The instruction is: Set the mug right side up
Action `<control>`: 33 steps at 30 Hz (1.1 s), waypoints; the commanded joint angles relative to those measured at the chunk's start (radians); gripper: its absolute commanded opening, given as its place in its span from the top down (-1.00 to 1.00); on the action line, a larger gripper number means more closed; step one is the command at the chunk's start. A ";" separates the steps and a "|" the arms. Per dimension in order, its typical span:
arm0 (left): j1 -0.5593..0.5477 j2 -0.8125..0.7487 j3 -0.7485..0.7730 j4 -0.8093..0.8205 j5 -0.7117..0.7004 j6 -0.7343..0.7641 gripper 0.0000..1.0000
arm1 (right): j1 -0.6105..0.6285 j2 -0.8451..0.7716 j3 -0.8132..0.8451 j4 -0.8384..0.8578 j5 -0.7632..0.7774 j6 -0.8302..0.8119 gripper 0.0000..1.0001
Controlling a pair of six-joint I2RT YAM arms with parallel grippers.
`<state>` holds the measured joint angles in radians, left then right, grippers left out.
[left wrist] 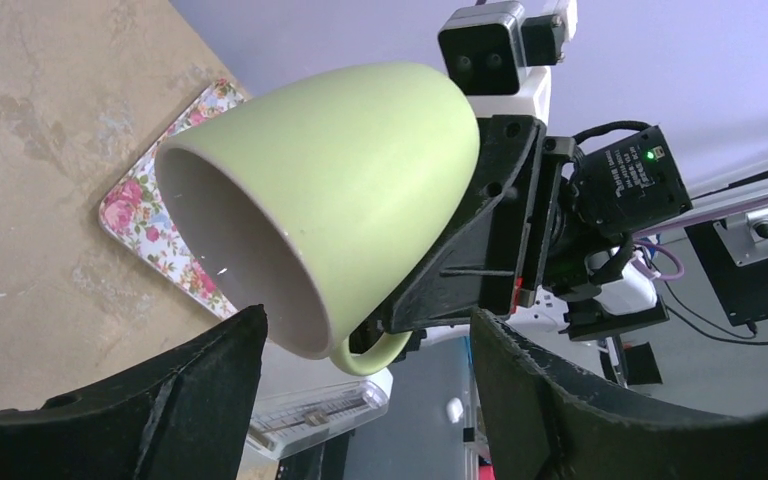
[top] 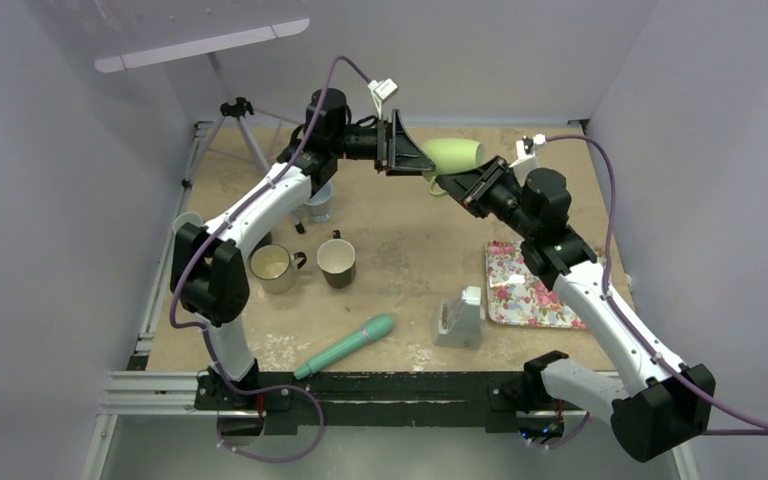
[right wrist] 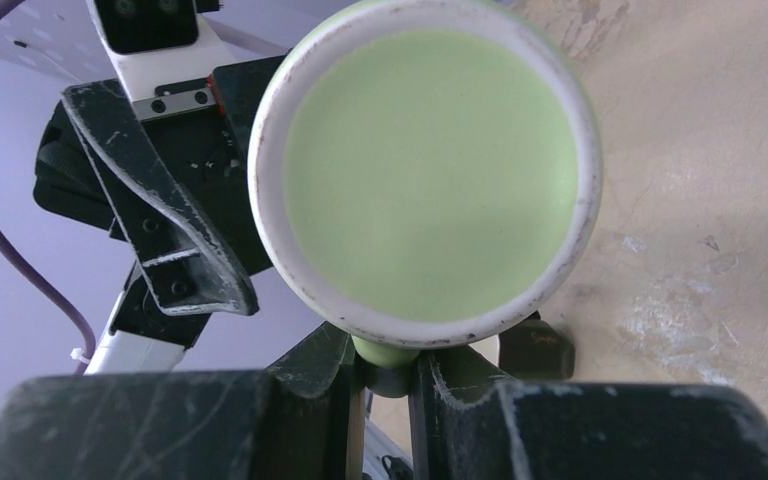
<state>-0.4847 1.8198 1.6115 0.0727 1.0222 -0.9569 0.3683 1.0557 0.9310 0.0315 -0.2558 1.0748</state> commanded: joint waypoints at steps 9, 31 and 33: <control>-0.003 0.035 0.025 0.214 0.036 -0.150 -0.16 | 0.018 0.027 0.006 0.262 -0.063 0.054 1.00; 0.031 0.056 0.418 -1.061 -0.598 1.190 1.00 | 0.053 0.105 0.133 -0.271 0.129 -0.171 -0.94; 0.029 0.083 0.441 -1.163 -0.640 1.311 1.00 | 0.052 0.094 0.142 -0.298 0.164 -0.199 -0.94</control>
<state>-0.4587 1.8801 1.9652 -0.8307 0.5690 -0.0277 0.4191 1.1706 1.0195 -0.1478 -0.1936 0.9764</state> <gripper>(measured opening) 0.162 0.965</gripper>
